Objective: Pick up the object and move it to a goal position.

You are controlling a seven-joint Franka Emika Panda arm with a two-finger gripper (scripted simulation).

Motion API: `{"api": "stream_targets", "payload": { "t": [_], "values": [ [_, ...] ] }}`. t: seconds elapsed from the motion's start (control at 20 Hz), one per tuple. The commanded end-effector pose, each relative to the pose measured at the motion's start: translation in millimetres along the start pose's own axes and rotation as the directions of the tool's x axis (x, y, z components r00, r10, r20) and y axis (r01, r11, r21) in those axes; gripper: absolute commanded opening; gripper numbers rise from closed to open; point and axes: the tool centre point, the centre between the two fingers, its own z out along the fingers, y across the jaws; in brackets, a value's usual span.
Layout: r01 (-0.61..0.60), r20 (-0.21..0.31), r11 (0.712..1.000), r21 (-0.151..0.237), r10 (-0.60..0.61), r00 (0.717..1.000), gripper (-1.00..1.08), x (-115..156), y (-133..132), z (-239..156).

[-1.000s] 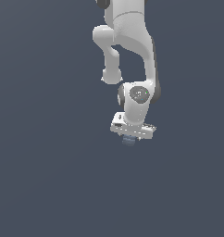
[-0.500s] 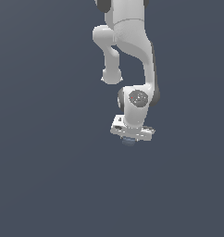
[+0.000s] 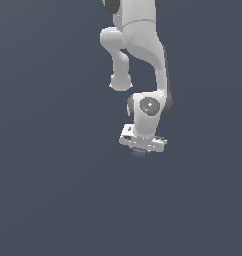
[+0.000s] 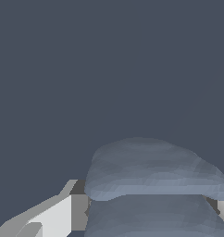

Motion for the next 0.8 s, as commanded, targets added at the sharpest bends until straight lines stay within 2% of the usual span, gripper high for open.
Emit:
{"api": "stream_targets", "payload": {
  "t": [0.0,0.4,0.75],
  "values": [
    [0.000,0.000,1.000,0.000,0.000,1.000,-1.00,0,2,-3],
    [0.000,0.000,1.000,0.000,0.000,1.000,-1.00,-4,18,-30],
    [0.000,0.000,1.000,0.000,0.000,1.000,-1.00,-11,48,-80]
  ]
}}
